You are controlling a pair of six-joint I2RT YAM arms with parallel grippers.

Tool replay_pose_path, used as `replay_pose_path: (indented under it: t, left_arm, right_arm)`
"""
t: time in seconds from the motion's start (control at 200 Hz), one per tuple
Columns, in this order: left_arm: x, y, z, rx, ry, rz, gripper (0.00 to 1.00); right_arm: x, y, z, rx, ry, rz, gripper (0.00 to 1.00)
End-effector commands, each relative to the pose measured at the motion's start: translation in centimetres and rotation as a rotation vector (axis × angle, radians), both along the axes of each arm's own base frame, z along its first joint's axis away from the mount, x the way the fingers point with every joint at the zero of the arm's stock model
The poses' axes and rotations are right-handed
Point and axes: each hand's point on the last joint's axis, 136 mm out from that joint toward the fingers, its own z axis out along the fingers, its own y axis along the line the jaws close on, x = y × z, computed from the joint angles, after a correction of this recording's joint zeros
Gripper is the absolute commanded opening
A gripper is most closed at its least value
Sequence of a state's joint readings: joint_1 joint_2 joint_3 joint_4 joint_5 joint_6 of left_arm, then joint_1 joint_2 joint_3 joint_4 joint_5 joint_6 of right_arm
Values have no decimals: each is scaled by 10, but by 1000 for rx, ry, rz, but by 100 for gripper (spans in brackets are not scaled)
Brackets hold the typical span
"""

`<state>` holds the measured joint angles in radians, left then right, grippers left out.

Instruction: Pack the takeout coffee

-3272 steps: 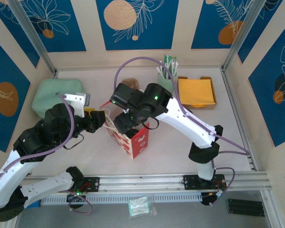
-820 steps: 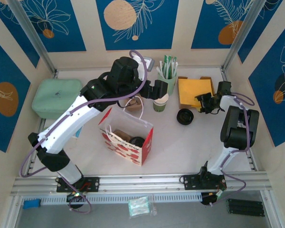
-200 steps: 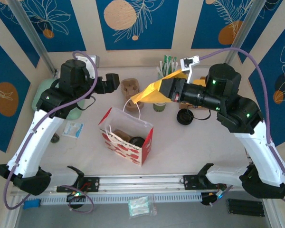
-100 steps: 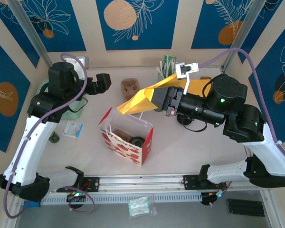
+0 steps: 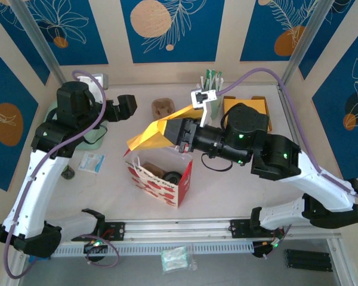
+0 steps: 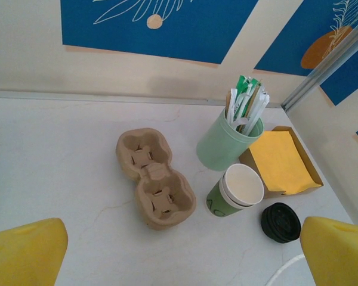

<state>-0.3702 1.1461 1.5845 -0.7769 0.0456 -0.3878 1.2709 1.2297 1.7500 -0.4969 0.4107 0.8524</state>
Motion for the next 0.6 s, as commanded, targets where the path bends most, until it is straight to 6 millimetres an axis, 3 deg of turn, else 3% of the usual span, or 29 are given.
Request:
replay_pose_path:
  t: [0.0, 0.17, 0.595]
  left_arm:
    - [-5, 3, 8, -29, -27, 0, 99]
    - [-6, 4, 6, -31, -24, -3, 99]
    - [-7, 6, 5, -40, -24, -1, 99]
  right_arm:
    - [8, 4, 8, 74, 24, -49, 0]
    - [13, 14, -9, 50, 60, -63, 0]
    - [20, 16, -42, 15, 128, -104, 0]
